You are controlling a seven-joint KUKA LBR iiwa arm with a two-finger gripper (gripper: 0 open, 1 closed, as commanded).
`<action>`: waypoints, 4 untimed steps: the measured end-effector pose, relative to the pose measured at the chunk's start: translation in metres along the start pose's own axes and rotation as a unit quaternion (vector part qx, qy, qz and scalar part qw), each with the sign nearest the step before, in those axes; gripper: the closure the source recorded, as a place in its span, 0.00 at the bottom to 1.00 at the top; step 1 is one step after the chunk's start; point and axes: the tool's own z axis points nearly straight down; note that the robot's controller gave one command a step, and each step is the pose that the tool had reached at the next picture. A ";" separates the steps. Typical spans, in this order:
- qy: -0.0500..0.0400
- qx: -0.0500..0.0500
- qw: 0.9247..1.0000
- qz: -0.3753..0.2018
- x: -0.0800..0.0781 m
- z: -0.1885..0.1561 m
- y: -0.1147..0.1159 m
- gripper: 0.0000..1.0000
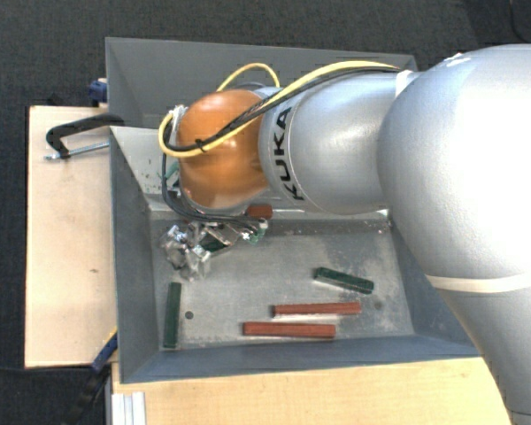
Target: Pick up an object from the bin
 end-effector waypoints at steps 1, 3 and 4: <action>0.002 0.000 0.999 -0.043 0.021 -0.132 -0.012 1.00; 0.000 0.001 0.999 -0.043 0.022 -0.130 -0.012 0.00; 0.002 0.001 0.999 -0.050 0.039 -0.055 0.001 0.00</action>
Offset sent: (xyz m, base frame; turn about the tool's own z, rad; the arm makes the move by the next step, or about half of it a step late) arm 0.0000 0.0000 0.0000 0.0000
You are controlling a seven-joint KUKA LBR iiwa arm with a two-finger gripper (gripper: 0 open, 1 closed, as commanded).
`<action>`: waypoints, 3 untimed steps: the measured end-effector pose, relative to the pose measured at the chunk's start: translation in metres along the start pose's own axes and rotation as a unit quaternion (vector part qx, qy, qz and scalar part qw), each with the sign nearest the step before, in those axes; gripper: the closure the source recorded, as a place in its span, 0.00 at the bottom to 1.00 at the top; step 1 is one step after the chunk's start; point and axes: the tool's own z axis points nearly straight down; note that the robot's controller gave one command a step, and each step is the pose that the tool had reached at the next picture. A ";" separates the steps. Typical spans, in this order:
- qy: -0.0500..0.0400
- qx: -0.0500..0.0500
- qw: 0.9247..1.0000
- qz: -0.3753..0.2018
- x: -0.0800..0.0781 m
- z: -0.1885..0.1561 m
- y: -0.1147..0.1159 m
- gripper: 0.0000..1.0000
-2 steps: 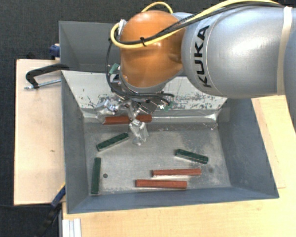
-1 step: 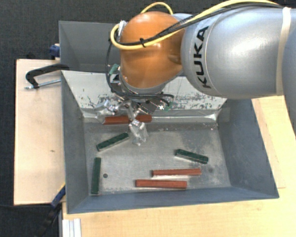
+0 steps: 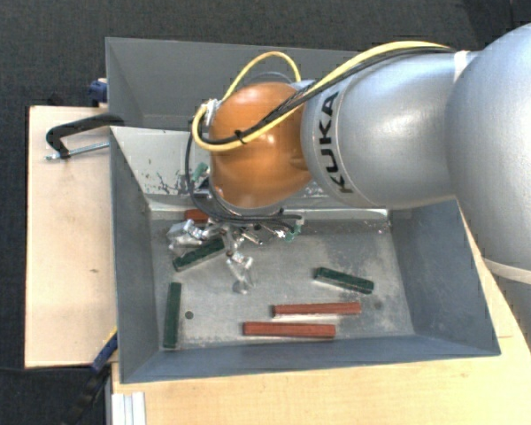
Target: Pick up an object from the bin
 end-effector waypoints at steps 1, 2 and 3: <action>0.001 -0.001 1.000 -0.031 0.000 0.048 0.003 0.00; -0.001 0.000 0.995 -0.104 -0.029 0.055 -0.019 1.00; -0.001 0.000 0.995 -0.104 -0.029 0.055 -0.019 1.00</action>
Offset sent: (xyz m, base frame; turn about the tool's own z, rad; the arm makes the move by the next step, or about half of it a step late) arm 0.0310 0.0106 -0.0578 -0.2123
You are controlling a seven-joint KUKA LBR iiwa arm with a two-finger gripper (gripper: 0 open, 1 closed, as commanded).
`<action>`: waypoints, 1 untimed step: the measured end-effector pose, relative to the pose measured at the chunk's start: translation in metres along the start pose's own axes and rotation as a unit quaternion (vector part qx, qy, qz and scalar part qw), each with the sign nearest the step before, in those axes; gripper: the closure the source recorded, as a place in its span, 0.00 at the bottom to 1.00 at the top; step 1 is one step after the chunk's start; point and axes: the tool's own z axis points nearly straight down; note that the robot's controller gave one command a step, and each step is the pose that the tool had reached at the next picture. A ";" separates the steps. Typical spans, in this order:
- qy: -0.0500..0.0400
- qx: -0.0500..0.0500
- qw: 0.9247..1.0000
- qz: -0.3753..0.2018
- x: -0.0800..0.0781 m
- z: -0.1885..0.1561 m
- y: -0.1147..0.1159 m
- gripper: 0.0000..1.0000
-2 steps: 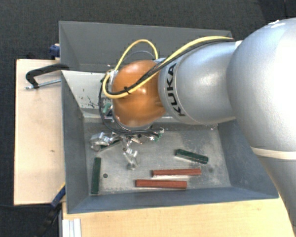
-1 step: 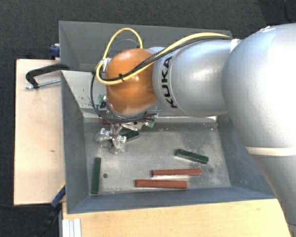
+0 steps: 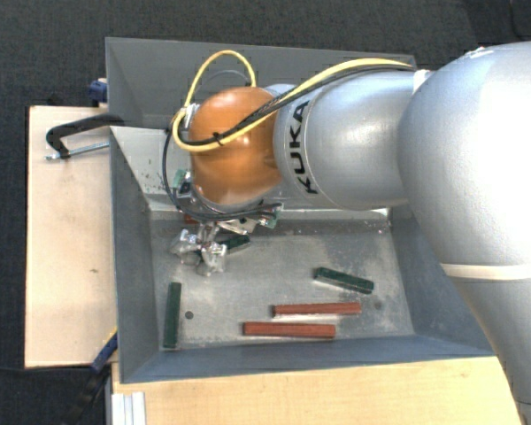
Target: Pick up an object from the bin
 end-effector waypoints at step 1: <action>0.004 -0.004 1.000 -0.014 0.003 -0.038 0.007 1.00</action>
Offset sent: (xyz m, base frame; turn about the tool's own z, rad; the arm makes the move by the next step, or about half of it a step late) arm 0.0063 -0.0189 0.0665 -0.2488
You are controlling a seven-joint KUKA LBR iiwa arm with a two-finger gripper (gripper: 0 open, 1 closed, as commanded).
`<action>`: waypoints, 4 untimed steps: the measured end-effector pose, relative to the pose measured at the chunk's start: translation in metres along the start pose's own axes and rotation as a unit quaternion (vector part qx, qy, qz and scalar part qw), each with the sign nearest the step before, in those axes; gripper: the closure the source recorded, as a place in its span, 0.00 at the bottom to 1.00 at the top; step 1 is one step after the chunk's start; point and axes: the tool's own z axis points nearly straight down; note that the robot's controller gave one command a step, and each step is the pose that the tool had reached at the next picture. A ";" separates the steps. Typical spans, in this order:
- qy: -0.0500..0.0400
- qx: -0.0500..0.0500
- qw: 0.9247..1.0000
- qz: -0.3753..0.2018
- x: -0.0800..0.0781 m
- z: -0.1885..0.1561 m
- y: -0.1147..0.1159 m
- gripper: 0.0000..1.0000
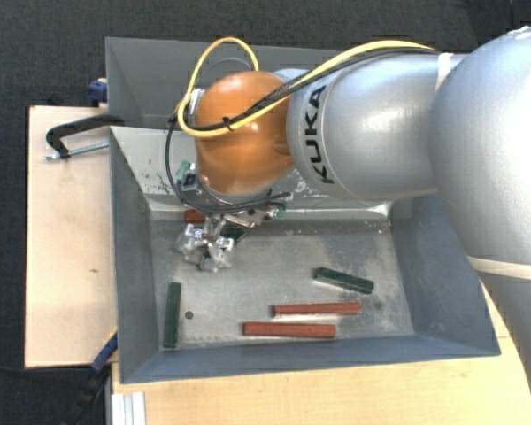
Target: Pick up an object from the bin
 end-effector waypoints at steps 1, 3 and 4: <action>-0.003 0.004 0.994 -0.108 0.010 -0.030 -0.020 0.00; -0.002 0.002 0.988 -0.152 0.028 0.039 -0.025 1.00; -0.002 0.002 0.988 -0.152 0.028 0.039 -0.025 1.00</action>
Offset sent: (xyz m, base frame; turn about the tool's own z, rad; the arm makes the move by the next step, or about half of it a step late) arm 0.0000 0.0000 0.0000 0.0000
